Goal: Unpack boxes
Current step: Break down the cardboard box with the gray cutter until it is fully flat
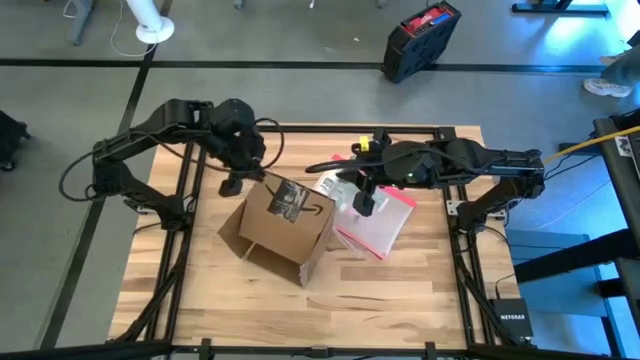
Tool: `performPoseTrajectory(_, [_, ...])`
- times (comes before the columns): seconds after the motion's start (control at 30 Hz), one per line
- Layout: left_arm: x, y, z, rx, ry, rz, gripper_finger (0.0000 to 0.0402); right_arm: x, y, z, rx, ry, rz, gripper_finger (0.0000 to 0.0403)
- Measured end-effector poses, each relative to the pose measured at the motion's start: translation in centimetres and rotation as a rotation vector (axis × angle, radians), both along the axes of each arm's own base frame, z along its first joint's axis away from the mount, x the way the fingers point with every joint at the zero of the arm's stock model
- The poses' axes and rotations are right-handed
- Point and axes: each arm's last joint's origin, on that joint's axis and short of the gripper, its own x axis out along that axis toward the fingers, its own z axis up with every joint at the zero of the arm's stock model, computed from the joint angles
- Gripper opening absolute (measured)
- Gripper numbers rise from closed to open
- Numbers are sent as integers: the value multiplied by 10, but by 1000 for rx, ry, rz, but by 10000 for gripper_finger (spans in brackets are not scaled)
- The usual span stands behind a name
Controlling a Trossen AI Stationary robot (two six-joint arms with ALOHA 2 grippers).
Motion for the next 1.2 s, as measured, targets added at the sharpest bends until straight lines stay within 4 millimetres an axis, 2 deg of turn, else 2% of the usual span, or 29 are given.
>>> performPoseTrajectory(0.2, [-9, -6, 1, -11, 49, 81, 125, -9, 11, -12, 104, 142, 83, 71])
performPoseTrajectory(0.3, [-15, 1, 4, -7, 37, 193, 153, -13, 21, -15, 134, 185, 114, 71])
performPoseTrajectory(0.4, [-19, 12, 1, -79, -9, 296, 170, -17, 29, -18, 185, 219, 138, 71])
performPoseTrajectory(0.47, [-23, 19, -3, -154, -49, 344, 176, -15, 36, -24, 197, 233, 148, 71])
performPoseTrajectory(0.6, [-30, 30, -14, -313, -120, 385, 177, -10, 49, -47, 224, 310, 148, 71])
performPoseTrajectory(0.77, [-32, 40, -41, -442, -107, 425, 176, -2, 62, -78, 280, 339, 185, 71])
performPoseTrajectory(1.03, [-42, 58, -72, -533, -220, 529, 177, 10, 67, -126, 337, 346, 193, 71])
performPoseTrajectory(1.2, [-42, 75, -97, -705, -276, 560, 177, 17, 63, -154, 381, 319, 172, 71])
